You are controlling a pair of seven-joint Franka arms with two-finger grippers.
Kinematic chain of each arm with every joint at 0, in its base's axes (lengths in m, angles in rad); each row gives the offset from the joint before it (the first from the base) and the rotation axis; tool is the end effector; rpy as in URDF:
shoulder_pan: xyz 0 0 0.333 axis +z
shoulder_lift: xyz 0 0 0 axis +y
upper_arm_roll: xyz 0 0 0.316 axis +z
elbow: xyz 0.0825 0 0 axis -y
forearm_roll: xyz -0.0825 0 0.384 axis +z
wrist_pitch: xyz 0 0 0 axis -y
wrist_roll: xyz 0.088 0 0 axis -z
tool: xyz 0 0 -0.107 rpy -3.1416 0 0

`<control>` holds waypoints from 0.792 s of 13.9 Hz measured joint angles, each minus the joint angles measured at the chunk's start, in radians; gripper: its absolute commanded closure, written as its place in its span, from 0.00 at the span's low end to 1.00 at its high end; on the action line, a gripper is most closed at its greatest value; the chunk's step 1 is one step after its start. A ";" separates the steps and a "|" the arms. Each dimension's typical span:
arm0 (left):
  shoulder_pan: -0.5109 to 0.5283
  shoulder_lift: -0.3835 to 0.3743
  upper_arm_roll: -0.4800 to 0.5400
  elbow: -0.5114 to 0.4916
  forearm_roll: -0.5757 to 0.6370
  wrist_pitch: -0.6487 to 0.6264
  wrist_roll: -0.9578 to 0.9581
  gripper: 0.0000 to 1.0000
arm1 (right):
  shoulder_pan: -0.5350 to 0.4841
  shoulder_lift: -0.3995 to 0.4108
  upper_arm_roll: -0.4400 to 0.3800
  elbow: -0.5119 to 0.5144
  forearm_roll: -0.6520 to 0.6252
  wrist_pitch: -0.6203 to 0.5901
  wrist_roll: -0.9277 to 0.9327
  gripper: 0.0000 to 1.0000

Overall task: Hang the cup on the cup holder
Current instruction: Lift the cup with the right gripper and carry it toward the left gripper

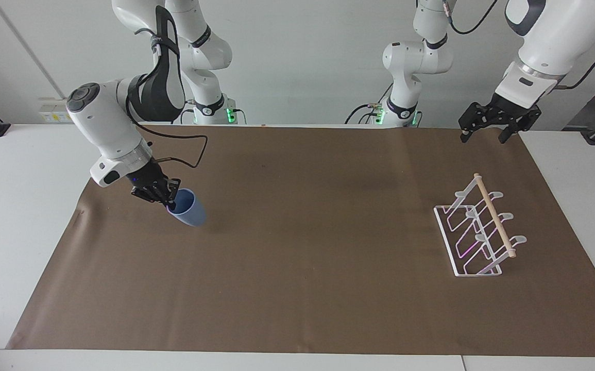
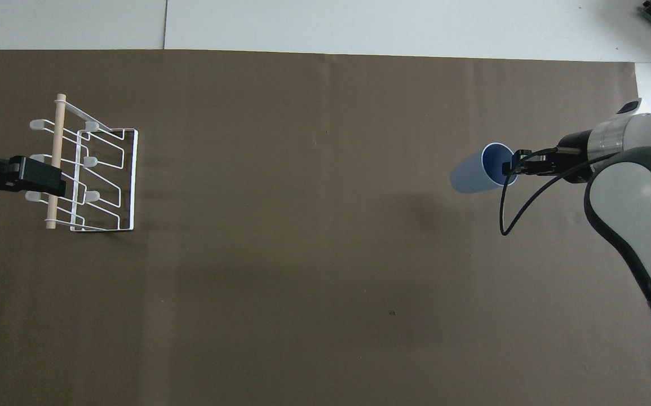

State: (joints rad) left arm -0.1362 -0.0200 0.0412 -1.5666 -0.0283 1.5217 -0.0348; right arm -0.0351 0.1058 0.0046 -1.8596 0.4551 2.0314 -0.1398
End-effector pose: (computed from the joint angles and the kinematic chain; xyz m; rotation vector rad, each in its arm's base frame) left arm 0.5406 -0.0544 0.6332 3.1124 -0.0954 -0.0417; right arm 0.5992 0.0066 0.4714 -2.7289 0.1124 -0.1382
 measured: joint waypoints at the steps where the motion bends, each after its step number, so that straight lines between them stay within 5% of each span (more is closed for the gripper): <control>1: 0.000 0.000 0.000 -0.001 0.000 0.000 0.000 0.00 | 0.000 0.000 0.000 0.005 0.058 -0.011 0.000 1.00; 11: 0.001 -0.003 0.005 -0.008 0.000 0.004 -0.001 0.00 | 0.004 -0.001 0.063 -0.014 0.676 -0.033 0.032 1.00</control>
State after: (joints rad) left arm -0.1351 -0.0232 0.0461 -1.5742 -0.0284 1.5260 -0.0357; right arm -0.0311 0.1044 0.0678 -1.8737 1.1308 1.9989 -0.1078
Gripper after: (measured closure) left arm 0.000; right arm 0.956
